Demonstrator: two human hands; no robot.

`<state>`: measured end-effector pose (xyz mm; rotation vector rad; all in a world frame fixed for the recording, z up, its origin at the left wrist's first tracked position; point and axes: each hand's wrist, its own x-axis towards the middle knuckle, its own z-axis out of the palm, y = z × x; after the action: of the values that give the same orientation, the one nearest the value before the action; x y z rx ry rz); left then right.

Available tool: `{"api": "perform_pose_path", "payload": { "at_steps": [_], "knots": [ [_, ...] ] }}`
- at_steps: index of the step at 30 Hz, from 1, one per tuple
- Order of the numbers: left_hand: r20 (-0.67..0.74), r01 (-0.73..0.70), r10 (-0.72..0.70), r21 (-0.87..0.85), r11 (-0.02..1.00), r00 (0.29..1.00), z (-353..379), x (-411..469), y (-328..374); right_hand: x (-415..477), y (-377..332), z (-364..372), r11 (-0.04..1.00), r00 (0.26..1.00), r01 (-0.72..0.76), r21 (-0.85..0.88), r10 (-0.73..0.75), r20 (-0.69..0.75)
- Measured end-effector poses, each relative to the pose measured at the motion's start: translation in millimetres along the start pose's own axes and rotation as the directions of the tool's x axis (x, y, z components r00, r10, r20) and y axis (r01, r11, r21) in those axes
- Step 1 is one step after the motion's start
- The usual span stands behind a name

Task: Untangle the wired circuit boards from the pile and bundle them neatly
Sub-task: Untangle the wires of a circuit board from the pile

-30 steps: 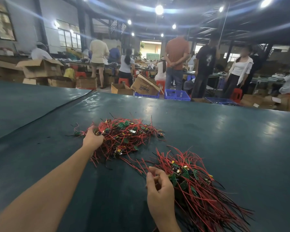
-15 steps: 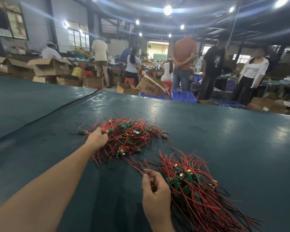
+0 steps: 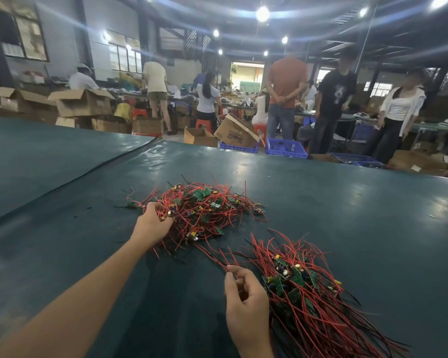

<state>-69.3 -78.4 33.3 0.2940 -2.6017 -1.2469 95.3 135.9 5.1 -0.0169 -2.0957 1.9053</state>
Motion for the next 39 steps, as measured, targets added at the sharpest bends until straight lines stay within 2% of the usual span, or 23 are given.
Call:
{"api": "perform_pose_path", "payload": {
  "at_steps": [3, 5, 7, 9, 11, 13, 15, 17, 20, 28, 31, 36, 39],
  "knots": [
    [-0.156, -0.167, 0.142, -0.164, 0.972, 0.978, 5.1, -36.7, -0.3, 0.4, -0.3, 0.5, 1.000, 1.000, -0.011, -0.007, 0.011, 0.003],
    [-0.212, -0.232, 0.169, -0.324, 0.917, 0.963, 13.3, -62.3, 11.4, 1.2, 0.2, 2.0, 1.000, 1.000, -0.018, -0.008, 0.018, 0.011],
    [-0.251, -0.347, 0.260, -0.417, 0.840, 0.932, 22.5, -85.2, 27.3, 1.5, -0.2, 3.5, 1.000, 1.000, -0.020, -0.006, 0.020, 0.012],
    [-0.250, -0.480, 0.411, -0.391, 0.785, 0.877, 32.2, -106.3, 36.9, 1.4, -0.5, 4.3, 1.000, 1.000, -0.025, 0.009, 0.025, 0.017],
    [-0.208, -0.582, 0.544, -0.269, 0.768, 0.813, 40.9, -123.6, 34.4, 1.6, -1.6, 3.9, 0.999, 0.999, -0.034, 0.022, 0.033, 0.031],
    [-0.126, -0.642, 0.630, -0.177, 0.746, 0.766, 44.2, -135.2, 28.7, 1.5, -3.1, 3.3, 0.999, 0.998, -0.035, 0.040, 0.033, 0.049],
    [-0.054, -0.698, 0.701, -0.178, 0.694, 0.711, 43.8, -140.8, 26.9, 1.3, -5.4, 2.7, 0.999, 0.998, -0.023, 0.045, 0.021, 0.057],
    [-0.039, -0.710, 0.719, -0.207, 0.674, 0.694, 41.9, -143.6, 28.7, 1.5, -6.8, 3.2, 0.999, 0.999, -0.014, 0.049, 0.012, 0.038],
    [-0.065, -0.683, 0.687, -0.210, 0.700, 0.724, 41.3, -145.5, 29.5, 0.6, -5.7, 3.9, 0.997, 0.999, -0.031, 0.071, 0.033, -0.018],
    [-0.095, -0.686, 0.683, -0.208, 0.698, 0.724, 39.0, -147.6, 30.1, -1.8, -11.3, 0.8, 0.981, 0.984, -0.158, 0.114, 0.166, -0.069],
    [-0.092, -0.691, 0.688, -0.191, 0.698, 0.720, 37.3, -148.7, 29.7, -0.4, -13.3, -1.1, 0.961, 0.971, -0.198, 0.195, 0.220, -0.098],
    [-0.161, -0.711, 0.697, -0.045, 0.702, 0.698, 37.1, -146.2, 31.7, -0.6, -17.3, -4.4, 0.947, 0.965, -0.190, 0.260, 0.230, -0.130],
    [-0.146, -0.719, 0.705, -0.090, 0.689, 0.694, 33.9, -146.0, 31.9, -2.1, -21.2, -4.8, 0.946, 0.969, -0.176, 0.272, 0.215, -0.123]
  ]
}}
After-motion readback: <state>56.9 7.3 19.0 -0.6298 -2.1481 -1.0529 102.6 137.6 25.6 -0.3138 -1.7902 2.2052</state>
